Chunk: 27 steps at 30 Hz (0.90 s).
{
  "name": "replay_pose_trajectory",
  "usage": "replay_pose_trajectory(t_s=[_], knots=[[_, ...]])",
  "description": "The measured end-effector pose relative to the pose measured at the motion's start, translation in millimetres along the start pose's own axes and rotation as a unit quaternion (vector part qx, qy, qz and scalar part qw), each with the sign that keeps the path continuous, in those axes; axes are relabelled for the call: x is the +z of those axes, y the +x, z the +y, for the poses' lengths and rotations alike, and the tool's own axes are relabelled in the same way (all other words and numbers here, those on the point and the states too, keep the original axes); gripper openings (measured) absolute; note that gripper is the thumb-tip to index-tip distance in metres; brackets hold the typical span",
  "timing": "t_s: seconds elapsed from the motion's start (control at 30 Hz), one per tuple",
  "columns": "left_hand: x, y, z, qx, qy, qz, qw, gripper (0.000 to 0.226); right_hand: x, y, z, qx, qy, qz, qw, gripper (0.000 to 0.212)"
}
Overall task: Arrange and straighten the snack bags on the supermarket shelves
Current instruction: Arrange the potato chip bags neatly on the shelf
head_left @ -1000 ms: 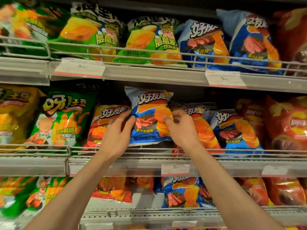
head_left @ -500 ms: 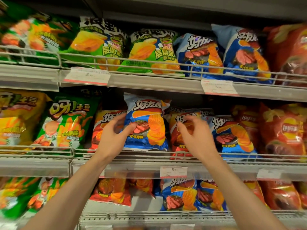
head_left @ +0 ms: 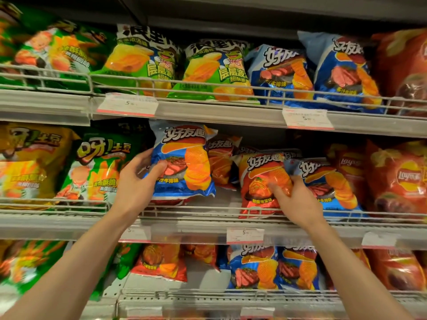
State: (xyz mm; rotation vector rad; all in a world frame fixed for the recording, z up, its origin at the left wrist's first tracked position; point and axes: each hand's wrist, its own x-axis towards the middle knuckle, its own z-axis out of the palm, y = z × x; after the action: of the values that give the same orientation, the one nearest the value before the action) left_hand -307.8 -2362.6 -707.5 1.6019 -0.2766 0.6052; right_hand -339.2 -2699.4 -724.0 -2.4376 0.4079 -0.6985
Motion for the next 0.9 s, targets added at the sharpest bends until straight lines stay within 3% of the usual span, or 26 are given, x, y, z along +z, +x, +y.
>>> replay_pose_trajectory(t_s=[0.23,0.4,0.6,0.7,0.77,0.9], knots=[[-27,2,-19,-0.039,-0.027,0.006,0.999,0.035,9,-9,-19,-0.038,0.095,0.04,0.994,0.069],[-28,1,-21,-0.038,-0.04,0.014,0.998,0.024,31,-9,-64,-0.05,0.107,-0.002,0.993,0.068],[-25,1,-25,-0.031,-0.039,0.006,0.999,0.027,57,-1,-76,-0.07,0.073,-0.094,0.99,0.06],[-26,1,-25,-0.034,-0.026,0.008,0.999,0.035,52,2,-74,-0.056,0.16,-0.124,0.978,0.043],[-25,0,-22,-0.038,-0.027,0.014,0.999,0.029,47,0,-72,-0.063,0.199,-0.102,0.973,0.038],[-18,-10,-13,-0.029,-0.04,0.042,0.998,0.025,42,-12,-72,-0.082,0.258,0.024,0.962,0.025]])
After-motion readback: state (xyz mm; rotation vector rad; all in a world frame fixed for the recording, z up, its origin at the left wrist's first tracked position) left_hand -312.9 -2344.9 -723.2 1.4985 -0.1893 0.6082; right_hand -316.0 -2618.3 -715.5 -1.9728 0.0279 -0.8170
